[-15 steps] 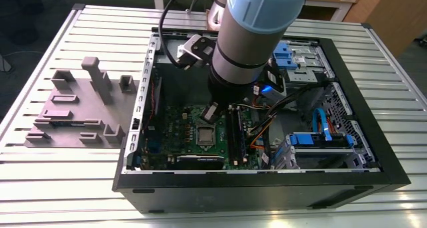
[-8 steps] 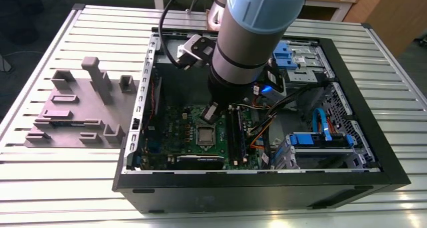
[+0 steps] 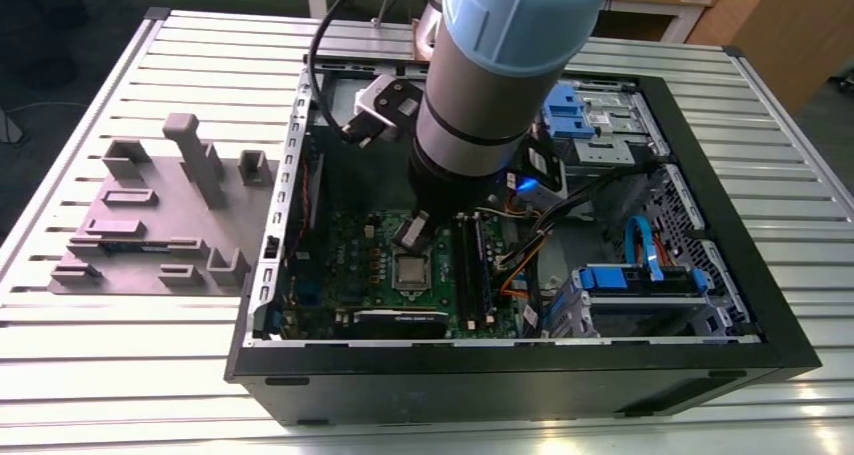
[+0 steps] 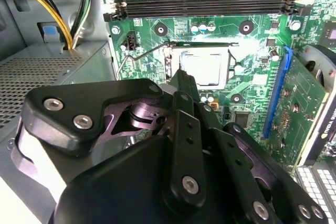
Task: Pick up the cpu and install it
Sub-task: 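Close the cpu cover, then install the first cpu locking lever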
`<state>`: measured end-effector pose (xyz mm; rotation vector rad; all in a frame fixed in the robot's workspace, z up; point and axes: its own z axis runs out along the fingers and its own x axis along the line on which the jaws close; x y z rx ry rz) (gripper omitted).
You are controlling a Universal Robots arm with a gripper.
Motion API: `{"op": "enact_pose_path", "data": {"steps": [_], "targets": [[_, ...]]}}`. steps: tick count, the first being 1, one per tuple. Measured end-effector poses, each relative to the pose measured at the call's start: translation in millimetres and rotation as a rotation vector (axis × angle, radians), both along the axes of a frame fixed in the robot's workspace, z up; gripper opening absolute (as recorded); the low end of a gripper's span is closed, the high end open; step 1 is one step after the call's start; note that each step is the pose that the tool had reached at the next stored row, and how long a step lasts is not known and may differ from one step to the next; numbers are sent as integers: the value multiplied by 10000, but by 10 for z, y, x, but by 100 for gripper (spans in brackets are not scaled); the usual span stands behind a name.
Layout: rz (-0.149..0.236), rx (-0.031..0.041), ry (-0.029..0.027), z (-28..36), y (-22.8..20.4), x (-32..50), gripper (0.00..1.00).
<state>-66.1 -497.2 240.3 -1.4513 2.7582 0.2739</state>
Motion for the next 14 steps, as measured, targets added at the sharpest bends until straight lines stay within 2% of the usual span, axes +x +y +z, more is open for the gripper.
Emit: {"op": "enact_pose_path", "data": {"steps": [11, 14], "targets": [[-1, 3, 0, -8, 5, -1, 11], [1, -2, 2, 14, 11, 0, 11]]}}
